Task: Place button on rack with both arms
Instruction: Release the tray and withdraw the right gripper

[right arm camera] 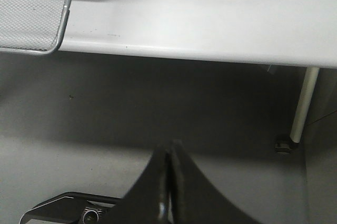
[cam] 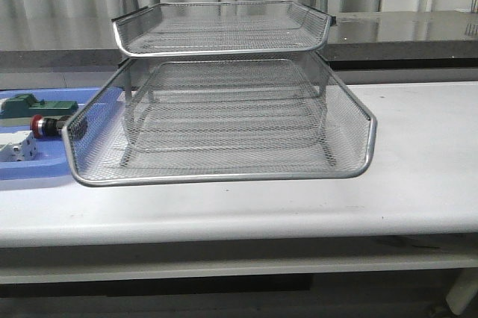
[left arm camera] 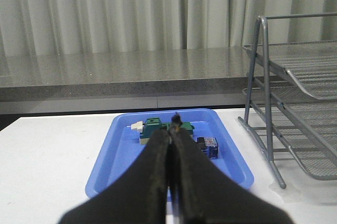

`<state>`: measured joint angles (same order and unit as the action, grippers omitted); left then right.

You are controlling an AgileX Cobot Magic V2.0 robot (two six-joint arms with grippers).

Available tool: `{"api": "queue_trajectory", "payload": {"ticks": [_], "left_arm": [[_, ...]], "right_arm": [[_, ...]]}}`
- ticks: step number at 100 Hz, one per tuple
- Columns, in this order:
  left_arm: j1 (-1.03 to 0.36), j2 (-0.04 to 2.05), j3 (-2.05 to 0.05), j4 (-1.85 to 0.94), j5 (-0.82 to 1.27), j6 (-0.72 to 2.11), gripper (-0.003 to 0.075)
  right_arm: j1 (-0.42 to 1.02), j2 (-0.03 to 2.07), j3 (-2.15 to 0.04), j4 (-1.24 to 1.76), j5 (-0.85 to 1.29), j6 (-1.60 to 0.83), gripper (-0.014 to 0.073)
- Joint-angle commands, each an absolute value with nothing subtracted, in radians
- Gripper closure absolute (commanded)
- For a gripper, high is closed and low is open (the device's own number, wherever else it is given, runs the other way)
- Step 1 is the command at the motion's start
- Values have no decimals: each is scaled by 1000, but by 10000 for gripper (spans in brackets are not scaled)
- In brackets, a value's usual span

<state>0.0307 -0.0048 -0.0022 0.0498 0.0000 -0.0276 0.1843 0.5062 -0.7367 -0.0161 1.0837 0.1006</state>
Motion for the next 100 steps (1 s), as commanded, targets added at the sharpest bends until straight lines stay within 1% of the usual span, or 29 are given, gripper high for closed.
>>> {"api": "queue_trajectory", "payload": {"ticks": [1, 40, 61, 75, 85, 92, 100], "left_arm": [[32, -37, 51, 47, -72, -39, 741], [32, -37, 38, 47, -99, -39, 741], [32, 14, -80, 0, 49, -39, 741], [32, 134, -196, -40, 78, -55, 741], [32, 269, -303, -40, 128, -55, 741], [32, 373, -392, -40, 179, -55, 741], [32, 493, -506, -45, 289, -53, 741]], "right_arm": [[181, 510, -761, -27, 1038, 100, 664], [181, 510, -761, -27, 1038, 100, 664], [181, 510, -761, -27, 1038, 100, 664], [181, 510, -761, -26, 1037, 100, 664], [181, 510, -761, -26, 1037, 100, 664], [181, 510, -761, -26, 1037, 100, 664], [181, 510, -761, -26, 1037, 100, 664]]}}
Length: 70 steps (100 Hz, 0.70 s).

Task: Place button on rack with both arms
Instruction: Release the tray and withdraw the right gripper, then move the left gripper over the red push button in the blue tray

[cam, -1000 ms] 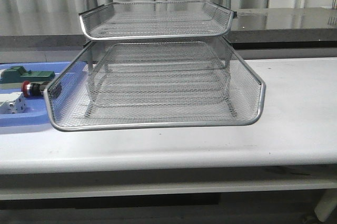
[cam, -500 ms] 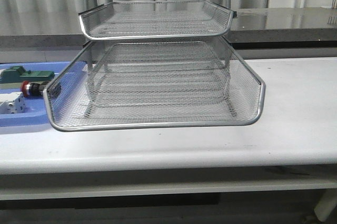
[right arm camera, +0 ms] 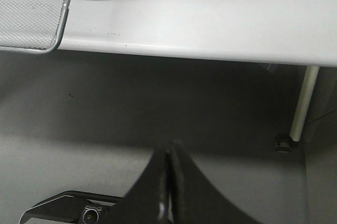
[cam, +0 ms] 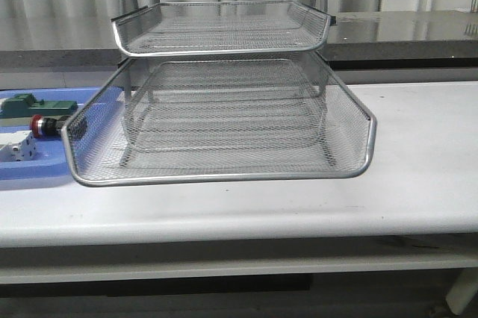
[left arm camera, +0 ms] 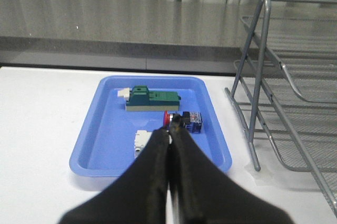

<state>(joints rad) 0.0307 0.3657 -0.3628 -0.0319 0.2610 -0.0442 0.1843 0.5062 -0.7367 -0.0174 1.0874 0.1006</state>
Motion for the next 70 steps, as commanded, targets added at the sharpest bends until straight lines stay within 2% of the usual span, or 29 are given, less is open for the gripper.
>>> {"api": "queue_trajectory", "payload": {"ticks": [1, 33, 70], "left_arm": [[32, 516, -527, -40, 297, -53, 741], [32, 998, -941, 73, 567, -53, 741], [32, 1371, -1182, 73, 673, 61, 741]], "right_arm": [[181, 510, -761, -26, 1037, 100, 664], [181, 510, -761, -26, 1037, 100, 664], [181, 510, -761, -26, 1037, 100, 664]]}}
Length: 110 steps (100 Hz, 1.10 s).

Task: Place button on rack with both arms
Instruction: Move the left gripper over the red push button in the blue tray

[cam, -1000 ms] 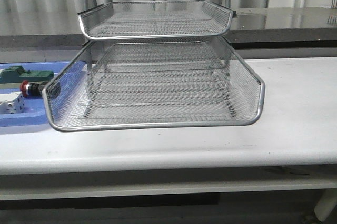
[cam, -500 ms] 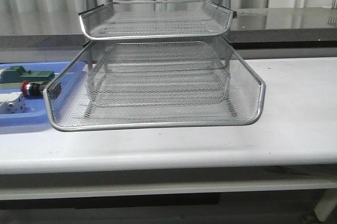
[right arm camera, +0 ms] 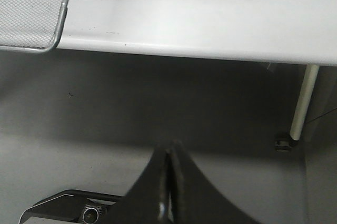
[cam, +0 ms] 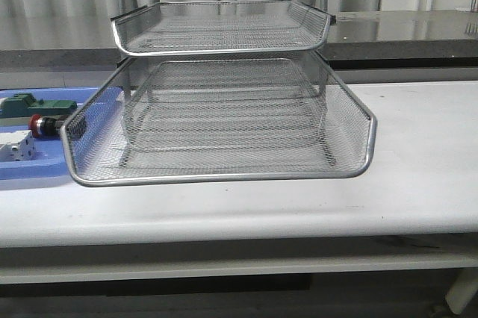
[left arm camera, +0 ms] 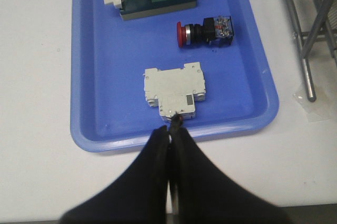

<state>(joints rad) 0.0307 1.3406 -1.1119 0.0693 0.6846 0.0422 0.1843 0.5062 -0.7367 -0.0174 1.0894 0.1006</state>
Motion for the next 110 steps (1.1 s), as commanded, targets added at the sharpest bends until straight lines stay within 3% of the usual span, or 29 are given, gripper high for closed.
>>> {"api": "queue_trajectory", "payload": {"ticks": [1, 21, 28, 37, 52, 59, 82, 110], "left_arm": [[32, 1376, -1188, 73, 676, 68, 741], [29, 1453, -1237, 73, 736, 132, 735], [29, 1456, -1237, 73, 736, 132, 692], [29, 1456, -1237, 73, 739, 174, 570], [29, 1456, -1237, 73, 742, 187, 271], [29, 1456, -1237, 73, 742, 187, 195], [29, 1456, -1237, 0, 724, 182, 190], [29, 1458, -1237, 0, 558, 407, 189]], "right_arm": [[181, 510, -761, -26, 1037, 100, 664], [181, 510, -761, -26, 1037, 100, 664], [181, 510, -761, -26, 1037, 100, 664], [181, 510, -761, -26, 1037, 100, 664], [181, 510, -761, -25, 1037, 100, 664], [181, 510, -761, -25, 1037, 100, 664], [181, 510, -761, -25, 1037, 100, 664], [181, 510, -761, -25, 1037, 100, 664]]}}
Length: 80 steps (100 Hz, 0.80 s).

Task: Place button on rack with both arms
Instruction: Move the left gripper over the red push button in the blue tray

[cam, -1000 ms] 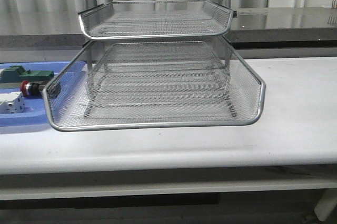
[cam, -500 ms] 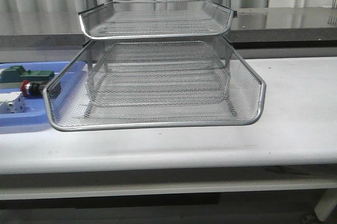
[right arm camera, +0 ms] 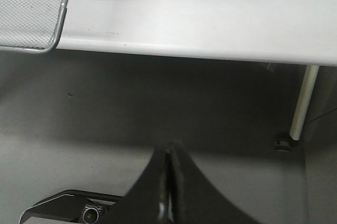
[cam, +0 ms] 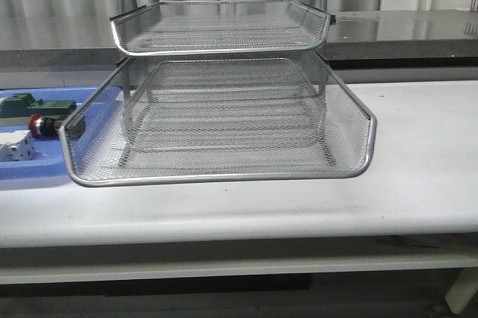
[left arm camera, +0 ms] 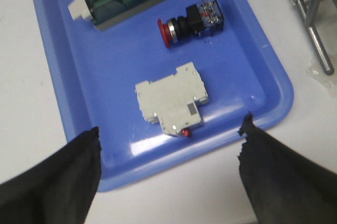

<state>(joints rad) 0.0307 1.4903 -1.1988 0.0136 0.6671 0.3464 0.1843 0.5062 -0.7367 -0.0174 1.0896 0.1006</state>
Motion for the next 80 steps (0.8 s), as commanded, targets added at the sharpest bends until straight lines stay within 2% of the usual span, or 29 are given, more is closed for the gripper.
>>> {"api": "queue_trajectory", "payload": {"ticks": [1, 23, 80], "left_arm": [[29, 1457, -1237, 0, 554, 415, 189], [29, 1526, -1309, 0, 582, 498, 189], [-52, 1981, -1853, 0, 910, 681, 190]], "right_arm": [[181, 510, -761, -25, 1037, 100, 664], [181, 510, -761, -25, 1037, 100, 664], [181, 510, -761, -25, 1037, 100, 664]]}}
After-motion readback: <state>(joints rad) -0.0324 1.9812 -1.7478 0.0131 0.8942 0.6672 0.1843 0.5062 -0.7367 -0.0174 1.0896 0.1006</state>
